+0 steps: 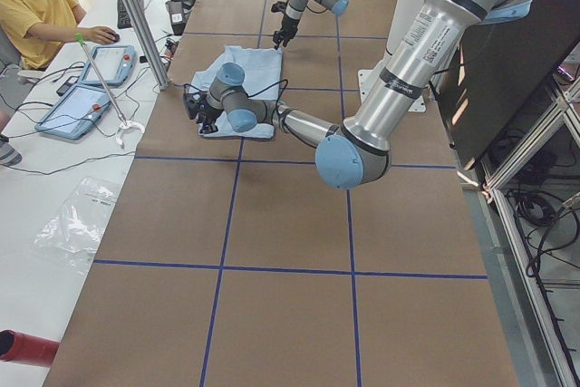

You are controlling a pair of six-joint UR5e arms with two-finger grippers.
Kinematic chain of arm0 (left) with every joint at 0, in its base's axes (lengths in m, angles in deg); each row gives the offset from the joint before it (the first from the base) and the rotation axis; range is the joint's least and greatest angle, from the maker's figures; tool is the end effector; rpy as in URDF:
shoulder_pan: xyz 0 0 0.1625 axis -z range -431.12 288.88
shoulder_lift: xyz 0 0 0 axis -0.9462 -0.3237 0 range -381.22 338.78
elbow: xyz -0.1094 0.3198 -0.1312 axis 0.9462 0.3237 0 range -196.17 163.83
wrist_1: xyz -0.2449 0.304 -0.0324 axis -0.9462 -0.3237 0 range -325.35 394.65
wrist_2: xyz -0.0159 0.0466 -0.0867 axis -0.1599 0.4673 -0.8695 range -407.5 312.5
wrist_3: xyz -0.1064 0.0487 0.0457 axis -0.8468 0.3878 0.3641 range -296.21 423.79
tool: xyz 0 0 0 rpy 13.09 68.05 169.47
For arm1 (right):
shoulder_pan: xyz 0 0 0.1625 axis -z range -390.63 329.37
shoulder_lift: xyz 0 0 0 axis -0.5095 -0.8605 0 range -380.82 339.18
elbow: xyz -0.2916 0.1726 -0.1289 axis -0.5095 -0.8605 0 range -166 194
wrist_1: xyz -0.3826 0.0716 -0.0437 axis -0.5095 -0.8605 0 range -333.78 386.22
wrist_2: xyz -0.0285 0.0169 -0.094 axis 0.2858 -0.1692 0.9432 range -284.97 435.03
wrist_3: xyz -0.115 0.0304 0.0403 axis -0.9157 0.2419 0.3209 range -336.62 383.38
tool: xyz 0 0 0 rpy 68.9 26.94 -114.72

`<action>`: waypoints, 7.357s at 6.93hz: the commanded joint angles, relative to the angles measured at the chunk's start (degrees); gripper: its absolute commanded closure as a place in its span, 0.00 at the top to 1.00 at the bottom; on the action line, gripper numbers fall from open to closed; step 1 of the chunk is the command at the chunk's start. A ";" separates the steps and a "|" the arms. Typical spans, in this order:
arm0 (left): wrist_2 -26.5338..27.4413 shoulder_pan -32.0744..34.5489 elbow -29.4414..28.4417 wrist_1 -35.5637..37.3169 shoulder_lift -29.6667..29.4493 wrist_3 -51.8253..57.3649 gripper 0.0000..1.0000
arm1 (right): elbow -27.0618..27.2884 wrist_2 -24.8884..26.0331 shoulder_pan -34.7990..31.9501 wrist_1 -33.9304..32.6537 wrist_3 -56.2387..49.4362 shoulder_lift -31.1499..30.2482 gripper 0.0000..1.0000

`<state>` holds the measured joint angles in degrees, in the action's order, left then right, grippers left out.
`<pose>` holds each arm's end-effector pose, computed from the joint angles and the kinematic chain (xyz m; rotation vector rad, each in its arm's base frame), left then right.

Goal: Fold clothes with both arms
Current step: 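Move the right gripper to the folded shirt's corner nearest it and grasp, then drag the shirt corner with the right gripper toward the robot, rotating the shirt, then grasp the shirt's near edge with the left gripper while the right grasps the collar, then fold the shirt half with the left gripper over toward the right gripper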

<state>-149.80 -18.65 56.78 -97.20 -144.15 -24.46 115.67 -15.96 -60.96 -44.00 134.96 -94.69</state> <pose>0.3472 -0.6266 0.3472 0.2889 1.0049 -0.6972 -0.4400 -0.4094 0.3502 0.0488 -0.8565 0.8448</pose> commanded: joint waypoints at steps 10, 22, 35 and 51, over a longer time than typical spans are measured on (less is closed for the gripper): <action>0.18 0.00 0.00 0.10 0.06 0.00 0.47 | -2.27 0.55 0.37 -0.01 -0.30 2.06 0.00; -9.84 -9.20 30.02 7.01 11.03 -7.81 0.47 | 32.27 -19.32 30.42 -45.53 5.32 -2.95 0.99; 1.32 -31.99 30.50 17.50 12.45 -27.25 0.52 | 11.71 -19.05 -7.46 -26.73 -15.07 7.51 1.00; 12.66 -14.54 10.88 12.88 -3.77 -5.22 0.00 | 8.37 -12.91 -5.53 -26.81 -15.16 7.95 1.00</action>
<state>-137.20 -37.35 74.82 -81.14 -143.29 -33.41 124.14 -29.83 -66.69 -70.81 119.73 -86.89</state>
